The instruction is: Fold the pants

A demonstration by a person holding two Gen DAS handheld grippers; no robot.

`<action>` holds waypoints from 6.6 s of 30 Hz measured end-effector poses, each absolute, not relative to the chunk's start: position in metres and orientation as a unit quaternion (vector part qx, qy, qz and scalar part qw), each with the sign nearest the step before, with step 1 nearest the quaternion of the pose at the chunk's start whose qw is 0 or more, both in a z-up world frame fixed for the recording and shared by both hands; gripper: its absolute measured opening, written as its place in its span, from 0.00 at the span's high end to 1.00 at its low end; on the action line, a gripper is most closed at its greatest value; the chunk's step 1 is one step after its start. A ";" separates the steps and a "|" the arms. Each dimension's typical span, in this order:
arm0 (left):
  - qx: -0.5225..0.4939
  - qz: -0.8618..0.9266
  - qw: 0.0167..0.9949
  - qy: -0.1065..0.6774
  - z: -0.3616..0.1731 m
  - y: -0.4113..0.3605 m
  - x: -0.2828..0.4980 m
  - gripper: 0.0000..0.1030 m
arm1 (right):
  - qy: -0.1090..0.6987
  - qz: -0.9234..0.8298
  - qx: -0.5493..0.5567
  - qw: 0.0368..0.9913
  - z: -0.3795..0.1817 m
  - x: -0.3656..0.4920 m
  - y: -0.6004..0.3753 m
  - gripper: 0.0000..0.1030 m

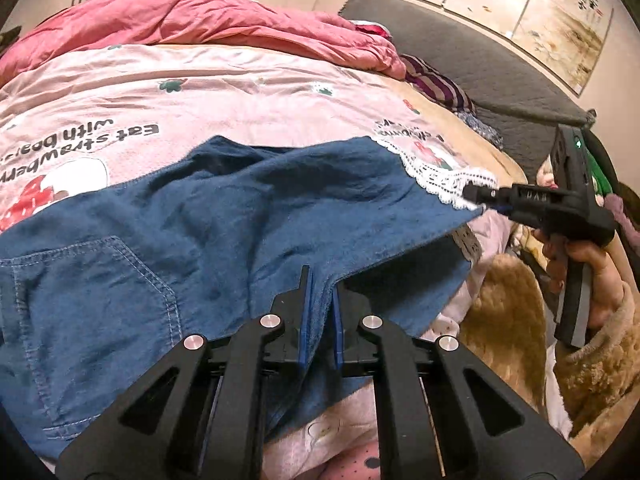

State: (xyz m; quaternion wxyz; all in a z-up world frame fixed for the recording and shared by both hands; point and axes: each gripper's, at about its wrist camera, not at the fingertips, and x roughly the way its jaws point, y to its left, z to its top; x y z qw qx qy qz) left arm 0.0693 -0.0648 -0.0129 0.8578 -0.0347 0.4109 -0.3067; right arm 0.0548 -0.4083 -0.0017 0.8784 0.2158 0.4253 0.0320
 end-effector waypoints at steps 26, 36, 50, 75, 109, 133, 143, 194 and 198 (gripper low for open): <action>0.036 -0.334 0.834 0.438 -0.026 -0.085 0.048 0.97 | 0.467 0.008 0.256 0.847 -0.030 0.024 -0.445 0.88; 0.050 -0.321 0.825 0.463 -0.046 -0.089 0.050 0.97 | 0.481 -0.042 0.208 0.851 -0.033 0.019 -0.448 0.61; 0.039 -0.309 0.837 0.449 -0.037 -0.079 0.041 0.73 | 0.456 0.202 0.073 0.864 -0.004 0.023 -0.325 0.52; 0.043 -0.334 0.815 0.471 -0.048 -0.086 0.033 0.91 | 0.449 0.289 -0.202 0.821 -0.044 0.001 -0.243 0.81; -0.108 0.013 0.898 0.427 0.006 0.126 0.048 0.74 | 0.469 0.113 -0.001 0.876 -0.035 0.068 -0.346 0.32; -0.065 -0.067 0.925 0.367 0.071 0.080 0.071 0.41 | 0.420 0.123 0.047 0.898 0.008 0.075 -0.375 0.25; 0.064 -0.221 0.876 0.424 0.030 -0.063 0.158 0.41 | 0.406 0.110 0.010 0.907 0.016 0.121 -0.376 0.25; 0.034 -0.257 0.862 0.435 -0.002 -0.111 0.170 0.76 | 0.468 0.125 0.089 0.870 -0.018 0.207 -0.425 0.28; 0.061 -0.235 0.850 0.468 -0.030 -0.132 0.178 0.76 | 0.490 0.154 0.096 0.853 -0.033 0.225 -0.423 0.41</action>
